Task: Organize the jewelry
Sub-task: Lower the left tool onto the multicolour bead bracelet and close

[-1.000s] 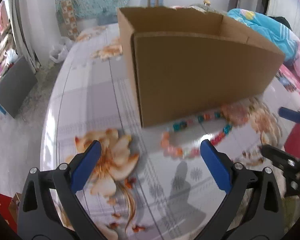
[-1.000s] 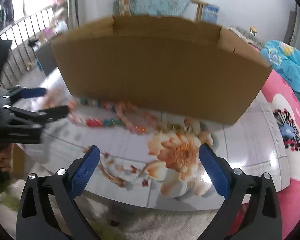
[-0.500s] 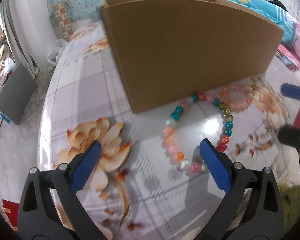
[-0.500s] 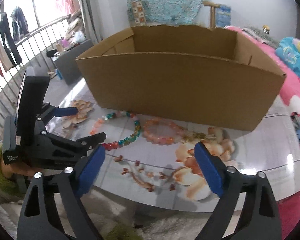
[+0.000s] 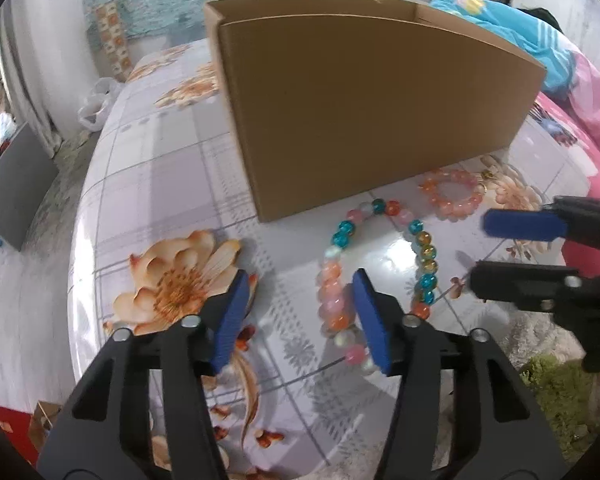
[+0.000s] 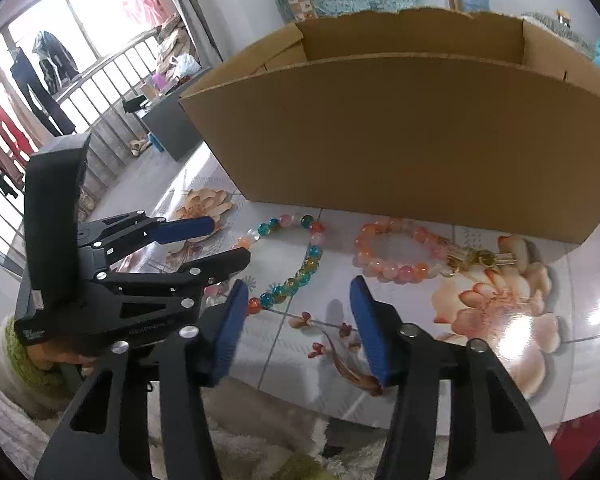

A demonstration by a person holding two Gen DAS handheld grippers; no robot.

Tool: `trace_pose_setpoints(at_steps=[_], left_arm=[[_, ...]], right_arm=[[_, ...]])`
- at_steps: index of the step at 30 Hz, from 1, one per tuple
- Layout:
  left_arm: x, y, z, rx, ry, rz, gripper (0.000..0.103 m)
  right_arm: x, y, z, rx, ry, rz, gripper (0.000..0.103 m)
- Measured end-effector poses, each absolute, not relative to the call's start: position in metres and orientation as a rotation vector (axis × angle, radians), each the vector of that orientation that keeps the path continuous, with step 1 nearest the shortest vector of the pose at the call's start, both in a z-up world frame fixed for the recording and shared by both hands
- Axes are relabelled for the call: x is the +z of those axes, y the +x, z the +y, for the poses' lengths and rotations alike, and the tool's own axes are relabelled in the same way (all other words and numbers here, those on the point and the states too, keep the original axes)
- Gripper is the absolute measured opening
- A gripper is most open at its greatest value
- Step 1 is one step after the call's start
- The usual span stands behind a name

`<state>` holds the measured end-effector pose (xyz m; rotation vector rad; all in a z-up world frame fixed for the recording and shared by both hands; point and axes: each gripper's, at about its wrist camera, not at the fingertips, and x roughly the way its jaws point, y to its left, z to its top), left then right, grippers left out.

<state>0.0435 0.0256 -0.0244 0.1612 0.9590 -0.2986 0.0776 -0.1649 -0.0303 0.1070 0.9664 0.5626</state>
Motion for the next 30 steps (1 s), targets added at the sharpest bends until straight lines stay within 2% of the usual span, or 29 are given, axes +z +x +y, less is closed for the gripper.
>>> trace_pose_setpoints(at_steps=[8, 17, 19, 20, 23, 24, 30], left_arm=[[-0.025, 0.049, 0.007, -0.340, 0.220, 0.935, 0.028], [-0.024, 0.058, 0.008, -0.363, 0.208, 0.934, 0.016], [-0.025, 0.058, 0.007, -0.367, 0.209, 0.930, 0.009], [-0.025, 0.058, 0.007, -0.365, 0.209, 0.928, 0.009], [-0.025, 0.055, 0.007, -0.366, 0.203, 0.923, 0.008], [-0.024, 0.055, 0.007, -0.365, 0.200, 0.919, 0.008], [-0.004, 0.041, 0.023, -0.381, 0.151, 0.876, 0.008]], right_arm=[[-0.042, 0.093, -0.148, 0.573, 0.102, 1.003, 0.035], [-0.046, 0.103, -0.132, 0.554, 0.047, 0.997, 0.022], [-0.047, 0.104, -0.130, 0.549, 0.042, 0.997, 0.017], [-0.047, 0.106, -0.129, 0.551, 0.048, 1.002, 0.012], [-0.045, 0.107, -0.130, 0.553, 0.063, 1.003, 0.010], [-0.044, 0.106, -0.132, 0.554, 0.065, 0.998, 0.005], [-0.029, 0.100, -0.143, 0.565, 0.083, 0.957, 0.004]])
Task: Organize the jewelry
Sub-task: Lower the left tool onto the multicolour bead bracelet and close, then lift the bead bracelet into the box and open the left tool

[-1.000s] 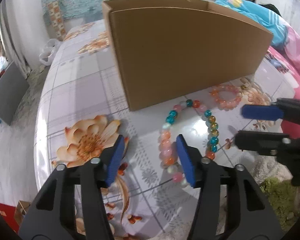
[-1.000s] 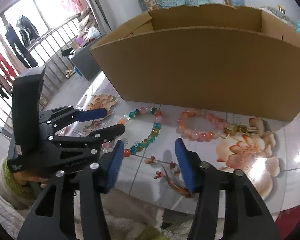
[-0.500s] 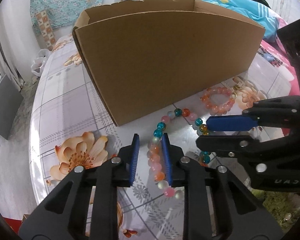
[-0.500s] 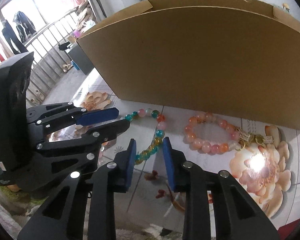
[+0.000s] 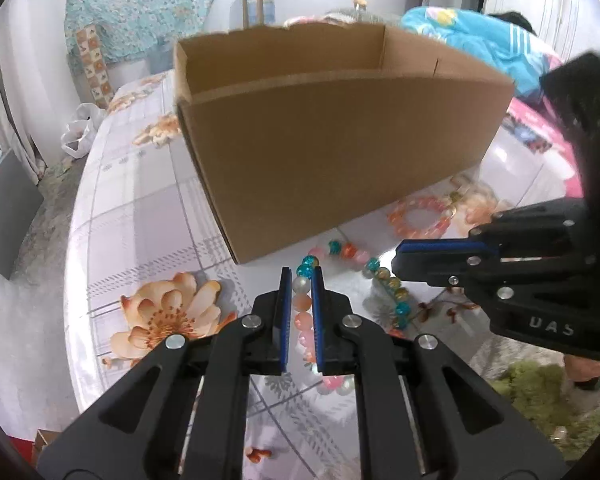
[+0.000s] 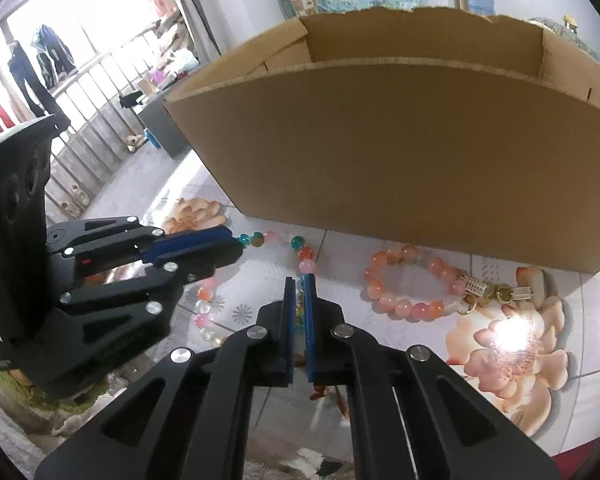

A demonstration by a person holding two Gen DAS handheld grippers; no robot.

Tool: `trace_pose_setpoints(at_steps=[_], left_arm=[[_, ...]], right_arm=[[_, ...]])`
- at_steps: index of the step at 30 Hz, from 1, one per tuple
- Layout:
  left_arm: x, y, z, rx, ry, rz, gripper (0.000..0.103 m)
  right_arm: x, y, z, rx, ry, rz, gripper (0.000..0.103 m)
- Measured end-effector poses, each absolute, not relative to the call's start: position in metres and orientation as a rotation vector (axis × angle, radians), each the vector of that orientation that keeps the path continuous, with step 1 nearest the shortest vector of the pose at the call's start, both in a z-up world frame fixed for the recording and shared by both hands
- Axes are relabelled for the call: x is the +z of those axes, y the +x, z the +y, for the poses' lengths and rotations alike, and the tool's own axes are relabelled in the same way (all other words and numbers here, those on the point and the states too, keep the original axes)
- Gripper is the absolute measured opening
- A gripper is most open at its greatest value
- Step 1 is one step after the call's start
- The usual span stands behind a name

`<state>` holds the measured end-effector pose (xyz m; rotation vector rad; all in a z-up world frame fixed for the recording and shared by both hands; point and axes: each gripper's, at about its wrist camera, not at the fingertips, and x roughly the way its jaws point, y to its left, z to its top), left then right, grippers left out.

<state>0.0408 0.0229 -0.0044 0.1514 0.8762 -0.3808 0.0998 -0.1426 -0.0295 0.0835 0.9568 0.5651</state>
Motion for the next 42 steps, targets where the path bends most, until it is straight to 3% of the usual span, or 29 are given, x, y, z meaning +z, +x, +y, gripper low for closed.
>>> trace_pose_setpoints(at_steps=[19, 22, 24, 27, 41, 42], left_arm=[[0.137, 0.014, 0.017, -0.578, 0.072, 0.652, 0.008], [0.161, 0.018, 0.008, -0.621, 0.080, 0.619, 0.008], [0.174, 0.019, 0.002, -0.634, 0.096, 0.589, 0.008], [0.193, 0.019, -0.011, -0.665, 0.125, 0.542, 0.008], [0.234, 0.024, -0.037, -0.719, 0.184, 0.468, 0.008], [0.236, 0.026, -0.038, -0.724, 0.184, 0.466, 0.008]], right_arm=[[0.070, 0.071, -0.191, 0.678, 0.153, 0.672, 0.004], [0.084, 0.078, -0.208, 0.732, 0.219, 0.647, 0.011], [0.089, 0.084, -0.213, 0.731, 0.240, 0.624, 0.029], [0.093, 0.091, -0.220, 0.745, 0.275, 0.608, 0.034], [0.078, 0.118, -0.253, 0.846, 0.540, 0.604, 0.034], [0.078, 0.120, -0.255, 0.850, 0.552, 0.603, 0.028]])
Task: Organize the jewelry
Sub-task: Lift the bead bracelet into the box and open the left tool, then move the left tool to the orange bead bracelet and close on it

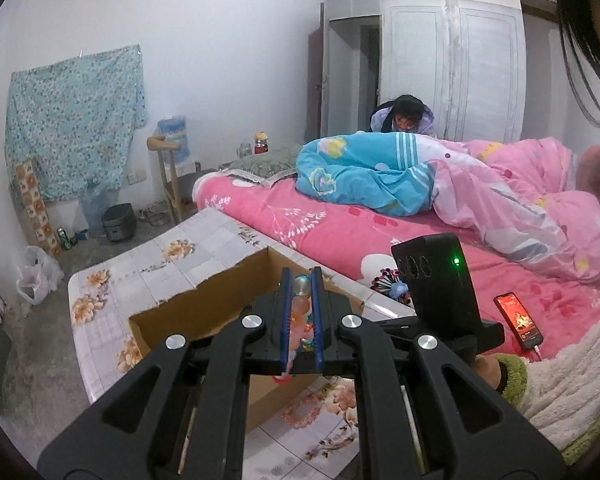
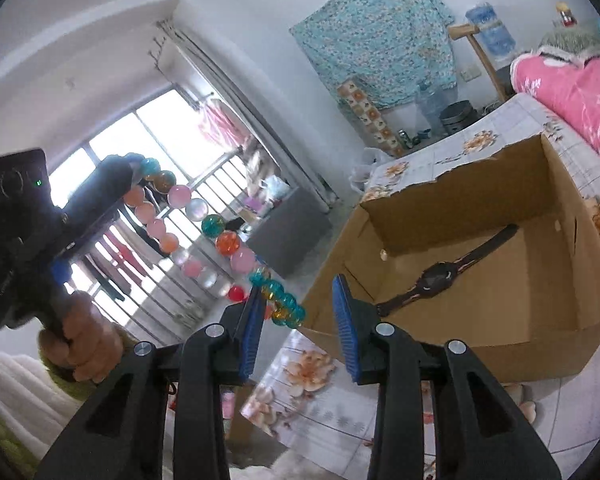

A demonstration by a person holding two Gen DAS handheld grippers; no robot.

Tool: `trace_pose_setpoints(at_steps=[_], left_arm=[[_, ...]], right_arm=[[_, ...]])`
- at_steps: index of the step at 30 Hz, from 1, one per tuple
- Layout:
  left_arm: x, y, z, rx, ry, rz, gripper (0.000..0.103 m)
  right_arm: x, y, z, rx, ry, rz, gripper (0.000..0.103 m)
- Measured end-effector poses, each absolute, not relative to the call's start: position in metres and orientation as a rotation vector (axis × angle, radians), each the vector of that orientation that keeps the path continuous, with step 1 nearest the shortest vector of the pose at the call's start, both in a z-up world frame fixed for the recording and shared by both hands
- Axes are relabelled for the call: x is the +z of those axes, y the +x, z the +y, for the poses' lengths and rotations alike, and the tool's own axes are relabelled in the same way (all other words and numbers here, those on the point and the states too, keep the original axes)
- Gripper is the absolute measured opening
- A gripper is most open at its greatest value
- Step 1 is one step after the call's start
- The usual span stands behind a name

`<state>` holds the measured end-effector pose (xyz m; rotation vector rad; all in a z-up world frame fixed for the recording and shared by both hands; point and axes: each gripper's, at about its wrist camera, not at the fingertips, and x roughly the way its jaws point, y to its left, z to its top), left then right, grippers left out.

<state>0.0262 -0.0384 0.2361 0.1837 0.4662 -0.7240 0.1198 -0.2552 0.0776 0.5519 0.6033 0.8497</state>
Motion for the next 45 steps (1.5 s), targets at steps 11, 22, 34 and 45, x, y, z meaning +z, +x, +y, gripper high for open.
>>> trace_pose_setpoints(at_steps=[11, 22, 34, 45], left_arm=[[0.212, 0.088, -0.042, -0.725, 0.145, 0.582, 0.008], [0.073, 0.222, -0.057, -0.646, 0.023, 1.102, 0.008], [0.033, 0.252, -0.075, -0.593, 0.024, 1.242, 0.045], [0.081, 0.227, -0.044, -0.554, 0.034, 1.044, 0.050]], right_arm=[[0.095, 0.166, -0.291, 0.674, 0.387, 0.659, 0.010], [0.056, 0.252, -0.266, 0.492, -0.067, 0.987, 0.010], [0.040, 0.289, -0.249, 0.389, -0.334, 1.044, 0.018], [0.091, 0.269, -0.298, 0.417, -0.079, 0.868, 0.020]])
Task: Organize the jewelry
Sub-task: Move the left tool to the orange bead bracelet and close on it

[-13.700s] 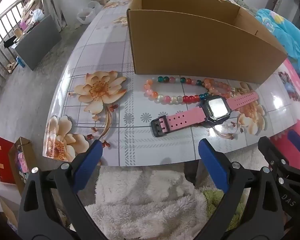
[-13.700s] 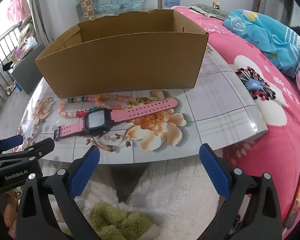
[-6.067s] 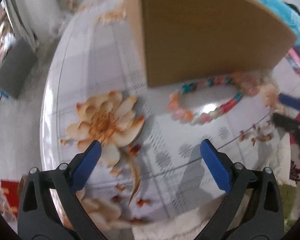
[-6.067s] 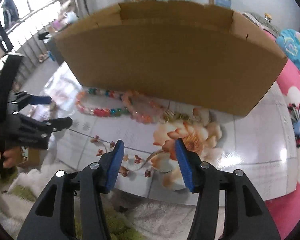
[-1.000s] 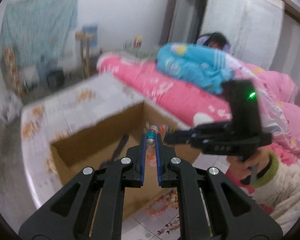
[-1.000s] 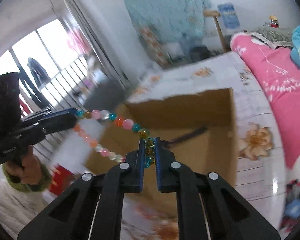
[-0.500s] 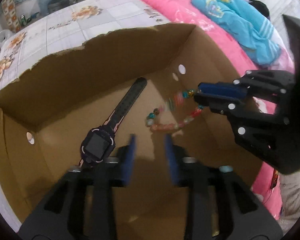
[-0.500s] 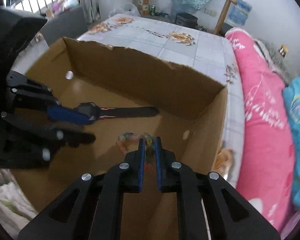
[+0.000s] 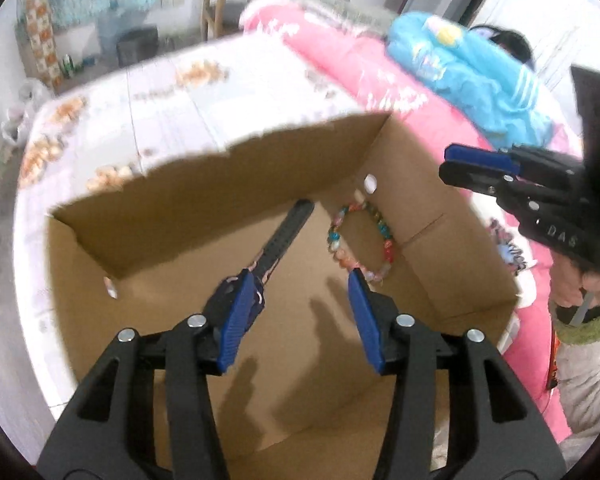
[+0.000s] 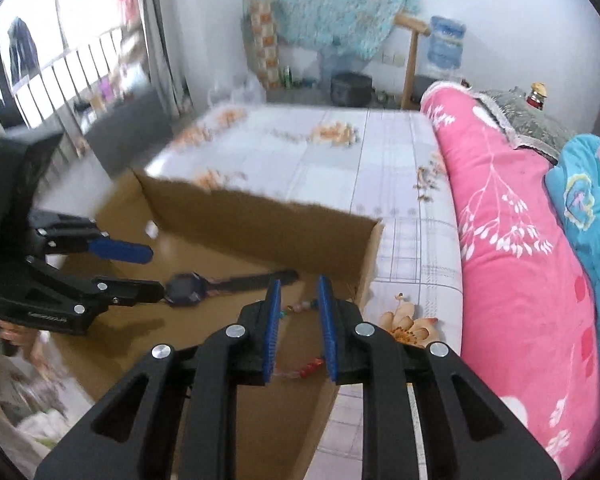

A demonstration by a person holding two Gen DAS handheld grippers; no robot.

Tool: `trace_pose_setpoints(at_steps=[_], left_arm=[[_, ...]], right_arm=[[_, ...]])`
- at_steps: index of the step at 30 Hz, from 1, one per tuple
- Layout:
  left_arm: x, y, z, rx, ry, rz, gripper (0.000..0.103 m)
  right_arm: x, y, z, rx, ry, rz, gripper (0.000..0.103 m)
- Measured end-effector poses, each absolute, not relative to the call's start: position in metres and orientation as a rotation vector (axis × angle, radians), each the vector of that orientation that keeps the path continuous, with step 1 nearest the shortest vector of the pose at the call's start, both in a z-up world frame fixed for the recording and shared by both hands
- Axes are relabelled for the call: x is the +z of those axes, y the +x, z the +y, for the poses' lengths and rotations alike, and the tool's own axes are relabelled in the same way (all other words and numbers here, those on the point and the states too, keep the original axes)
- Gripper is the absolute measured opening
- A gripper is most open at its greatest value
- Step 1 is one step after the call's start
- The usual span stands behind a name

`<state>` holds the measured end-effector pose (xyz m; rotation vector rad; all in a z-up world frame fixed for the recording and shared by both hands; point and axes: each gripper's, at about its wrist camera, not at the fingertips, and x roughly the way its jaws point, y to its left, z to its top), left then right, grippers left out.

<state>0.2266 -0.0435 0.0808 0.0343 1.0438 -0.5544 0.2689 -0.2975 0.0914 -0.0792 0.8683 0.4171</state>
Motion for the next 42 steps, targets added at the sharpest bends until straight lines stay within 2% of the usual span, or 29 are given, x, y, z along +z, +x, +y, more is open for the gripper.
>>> trace_pose_setpoints(at_steps=[4, 7, 11, 12, 19, 27, 34, 42], left_arm=[[0.118, 0.187, -0.028, -0.574, 0.046, 0.877, 0.064], [0.136, 0.146, -0.018, -0.584, 0.081, 0.759, 0.067], [0.140, 0.089, -0.007, -0.589, 0.146, 0.655, 0.070], [0.137, 0.077, -0.004, -0.594, 0.152, 0.646, 0.070], [0.094, 0.030, 0.011, -0.627, 0.091, 0.711, 0.070], [0.016, 0.048, -0.011, -0.467, 0.132, 0.849, 0.070], [-0.020, 0.068, -0.047, -0.376, 0.248, 0.832, 0.070], [-0.033, 0.059, -0.063, -0.318, 0.362, 0.745, 0.070]], right_arm=[[0.111, 0.232, -0.322, 0.479, 0.084, 0.790, 0.020], [0.119, 0.190, -0.333, 0.514, 0.152, 0.710, 0.023], [0.119, 0.132, -0.336, 0.560, 0.164, 0.625, 0.040], [0.117, 0.123, -0.336, 0.564, 0.164, 0.619, 0.041], [0.060, 0.081, -0.310, 0.588, 0.228, 0.744, 0.042], [-0.022, 0.079, -0.284, 0.430, 0.338, 0.963, 0.042], [-0.035, 0.076, -0.278, 0.411, 0.386, 0.994, 0.042], [-0.048, 0.080, -0.279, 0.424, 0.413, 1.021, 0.042]])
